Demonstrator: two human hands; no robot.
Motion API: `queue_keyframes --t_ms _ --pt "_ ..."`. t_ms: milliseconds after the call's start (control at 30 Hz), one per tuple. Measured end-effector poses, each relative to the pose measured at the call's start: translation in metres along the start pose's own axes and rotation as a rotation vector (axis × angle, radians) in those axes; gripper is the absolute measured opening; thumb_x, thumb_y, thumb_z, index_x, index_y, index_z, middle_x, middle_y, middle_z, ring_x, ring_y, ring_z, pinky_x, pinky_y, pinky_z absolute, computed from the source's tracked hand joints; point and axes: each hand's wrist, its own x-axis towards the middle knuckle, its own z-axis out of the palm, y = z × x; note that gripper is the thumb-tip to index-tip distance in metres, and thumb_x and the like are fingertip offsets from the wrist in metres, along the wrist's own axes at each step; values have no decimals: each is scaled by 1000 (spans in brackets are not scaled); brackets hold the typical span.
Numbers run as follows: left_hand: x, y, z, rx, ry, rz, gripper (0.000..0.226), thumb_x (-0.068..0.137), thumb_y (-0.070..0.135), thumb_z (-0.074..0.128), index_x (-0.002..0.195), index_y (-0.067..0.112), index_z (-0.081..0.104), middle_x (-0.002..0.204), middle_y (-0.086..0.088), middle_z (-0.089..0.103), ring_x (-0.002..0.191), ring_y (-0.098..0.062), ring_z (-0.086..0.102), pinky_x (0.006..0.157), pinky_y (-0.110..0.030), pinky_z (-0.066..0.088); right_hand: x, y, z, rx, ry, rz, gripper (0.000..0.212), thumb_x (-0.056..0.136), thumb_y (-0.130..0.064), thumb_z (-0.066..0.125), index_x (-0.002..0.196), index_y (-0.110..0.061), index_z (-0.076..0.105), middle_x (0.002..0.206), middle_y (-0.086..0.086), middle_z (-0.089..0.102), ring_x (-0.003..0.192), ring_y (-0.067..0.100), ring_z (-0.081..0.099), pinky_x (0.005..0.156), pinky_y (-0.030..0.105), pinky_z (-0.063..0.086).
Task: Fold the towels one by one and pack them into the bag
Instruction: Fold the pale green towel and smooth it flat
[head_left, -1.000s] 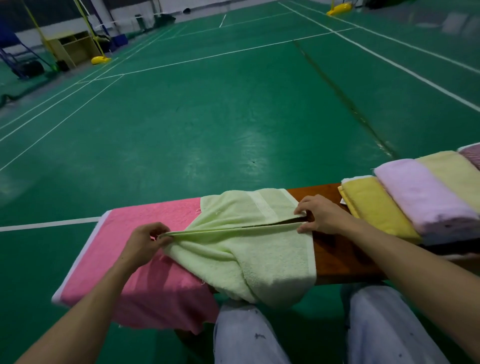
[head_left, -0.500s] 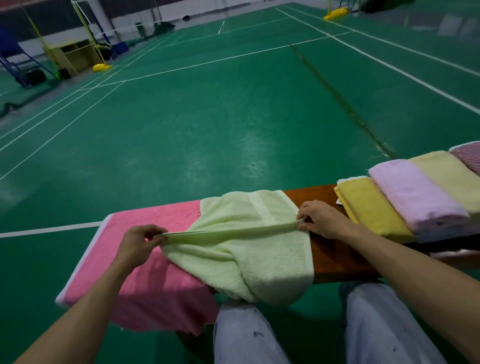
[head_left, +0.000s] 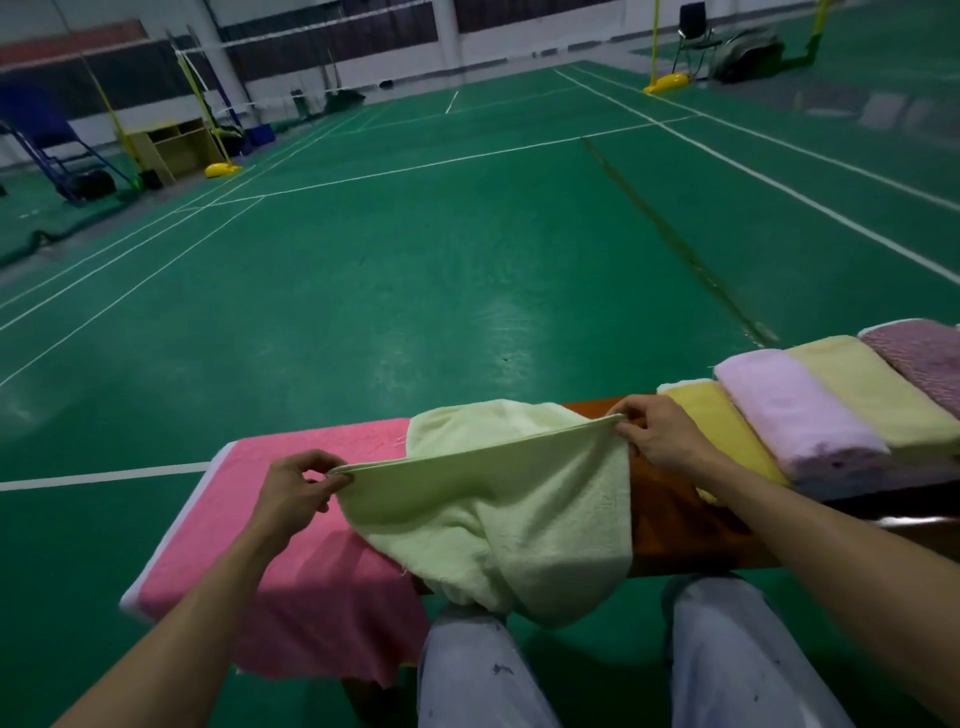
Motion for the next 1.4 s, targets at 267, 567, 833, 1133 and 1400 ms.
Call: queue_keyframes --t_ms 267,567,833,1133,1400 --pt "-8 37 24 -289 -53 -59 7 88 -5 61 85 1 62 92 -17 60 62 -22 60 51 -24 55 -19 -9 -45 420 88 239 14 101 0 45 109 0 58 89 13 56 38 6 58 36 18 43" --pt "-8 58 63 -766 -116 -270 13 98 3 48 88 11 50 96 -11 60 71 -23 72 65 -40 61 -24 -10 -64 844 240 348 15 97 10 47 109 2 50 109 26 57 74 27 68 65 26 61" --pt "38 63 87 -800 -117 -338 14 100 6 45 89 14 47 95 -10 55 79 -29 66 77 -51 55 21 -2 -55 750 254 274 13 102 3 39 107 -4 49 98 8 53 55 12 70 50 27 59" --pt "121 50 130 -833 -30 -395 12 98 3 48 90 12 49 93 -13 55 73 -31 62 64 -43 58 115 36 -16 713 246 345 10 105 -5 39 114 -7 41 112 28 56 54 15 70 50 24 58" --pt "195 41 163 -884 3 -370 16 99 5 48 85 12 47 89 -13 56 71 -25 63 61 -37 59 198 53 -12 602 283 295 8 104 -11 44 108 -5 42 90 14 56 49 14 68 47 24 57"
